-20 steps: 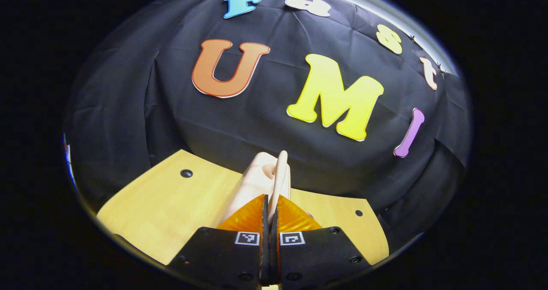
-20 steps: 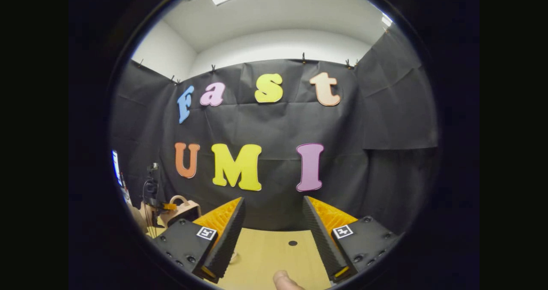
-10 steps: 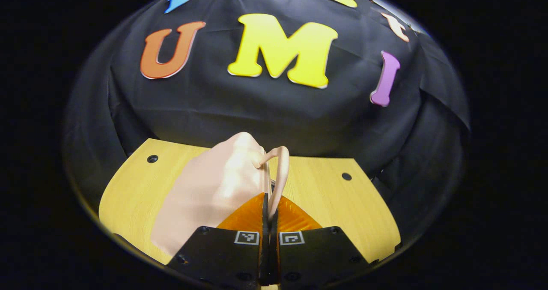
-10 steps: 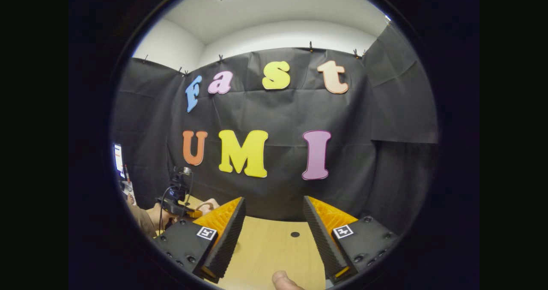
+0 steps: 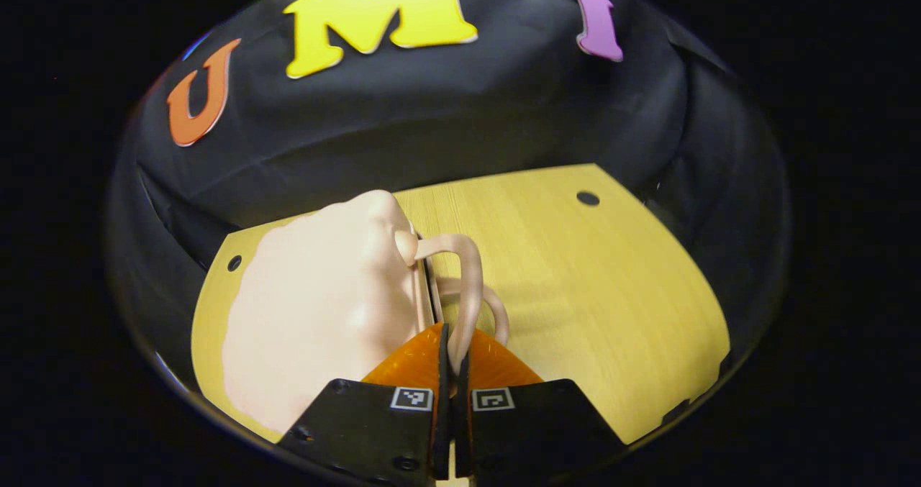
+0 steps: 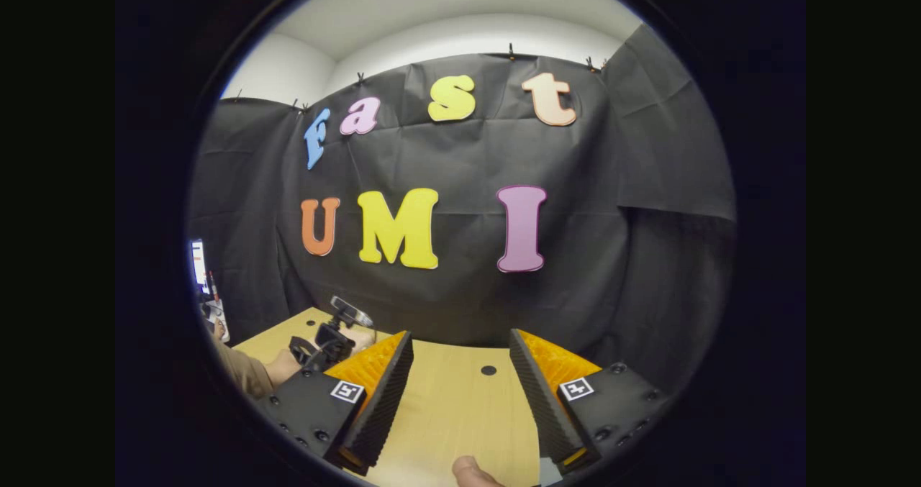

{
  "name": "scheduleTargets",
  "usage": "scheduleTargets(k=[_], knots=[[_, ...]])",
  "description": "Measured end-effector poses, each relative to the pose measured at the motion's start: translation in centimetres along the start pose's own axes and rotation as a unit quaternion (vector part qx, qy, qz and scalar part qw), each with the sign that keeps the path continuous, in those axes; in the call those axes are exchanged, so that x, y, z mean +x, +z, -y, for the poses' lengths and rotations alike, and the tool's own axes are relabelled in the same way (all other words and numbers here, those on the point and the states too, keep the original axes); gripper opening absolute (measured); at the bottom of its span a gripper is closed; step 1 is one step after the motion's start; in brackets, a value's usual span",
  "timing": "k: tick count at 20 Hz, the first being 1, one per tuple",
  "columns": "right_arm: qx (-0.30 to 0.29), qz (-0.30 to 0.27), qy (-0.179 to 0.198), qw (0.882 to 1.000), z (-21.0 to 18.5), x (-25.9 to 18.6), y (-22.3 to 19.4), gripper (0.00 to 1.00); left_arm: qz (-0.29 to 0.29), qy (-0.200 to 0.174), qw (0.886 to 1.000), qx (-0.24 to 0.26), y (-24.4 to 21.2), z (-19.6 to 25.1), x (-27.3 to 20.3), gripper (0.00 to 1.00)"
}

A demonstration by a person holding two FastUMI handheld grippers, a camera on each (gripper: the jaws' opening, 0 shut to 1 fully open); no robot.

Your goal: First open the suitcase, pack the skin care products into it, and then close the suitcase.

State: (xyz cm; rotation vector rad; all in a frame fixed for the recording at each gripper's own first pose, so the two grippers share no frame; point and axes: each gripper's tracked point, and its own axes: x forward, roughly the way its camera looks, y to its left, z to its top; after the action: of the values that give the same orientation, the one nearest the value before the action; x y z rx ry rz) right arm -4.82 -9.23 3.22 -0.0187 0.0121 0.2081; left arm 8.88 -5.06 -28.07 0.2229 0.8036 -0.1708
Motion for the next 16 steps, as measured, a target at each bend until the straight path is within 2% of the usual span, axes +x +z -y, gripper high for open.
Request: scheduleTargets(k=[2,4,5,6,7,8,9,10,12,13,14,16], knots=[[0.005,-0.007,0.002,1.000,0.4,0.1,-1.0,0.80,-0.018,0.014,0.999,0.030,-0.6,0.8,1.2,0.10],[0.010,-0.014,0.002,1.000,0.8,0.0,-2.0,0.80,-0.035,0.018,0.999,0.020,-1.3,1.1,1.6,0.18],[0.012,-0.016,0.001,1.000,1.1,-0.1,-2.4,0.80,-0.030,0.014,0.999,0.009,-1.0,1.6,1.7,0.31],[0.011,-0.018,-0.002,1.000,1.4,-0.2,-2.6,0.80,-0.030,0.007,1.000,-0.005,-0.9,2.1,1.8,0.35],[0.010,-0.020,-0.006,1.000,1.6,-0.3,-2.9,0.80,-0.032,0.008,0.999,-0.020,-1.0,2.0,1.4,0.48],[0.009,-0.020,-0.011,1.000,1.8,-0.4,-2.8,0.80,-0.038,0.014,0.999,-0.033,-1.1,1.9,0.7,0.65],[0.009,-0.019,-0.018,1.000,1.9,-0.4,-2.7,0.80,-0.032,0.017,0.999,-0.039,-0.7,1.5,-0.1,0.60],[0.007,-0.017,-0.026,0.999,2.0,-0.5,-2.5,0.78,-0.020,0.022,0.999,-0.042,0.1,1.1,-1.4,0.61],[0.006,-0.011,-0.041,0.999,1.5,-0.5,-1.7,0.78,0.020,0.036,0.998,-0.050,1.9,-0.6,-4.9,0.76],[0.006,-0.010,-0.045,0.999,0.8,-0.4,-1.3,0.78,0.048,0.050,0.996,-0.051,3.0,-1.5,-7.1,0.95],[0.006,-0.009,-0.049,0.999,0.0,-0.2,-0.9,0.78,0.080,0.063,0.994,-0.050,4.3,-2.8,-9.4,0.92],[0.007,0.000,-0.051,0.999,-2.0,0.3,0.2,0.80,0.138,0.089,0.985,-0.056,6.3,-4.7,-14.6,0.93]])
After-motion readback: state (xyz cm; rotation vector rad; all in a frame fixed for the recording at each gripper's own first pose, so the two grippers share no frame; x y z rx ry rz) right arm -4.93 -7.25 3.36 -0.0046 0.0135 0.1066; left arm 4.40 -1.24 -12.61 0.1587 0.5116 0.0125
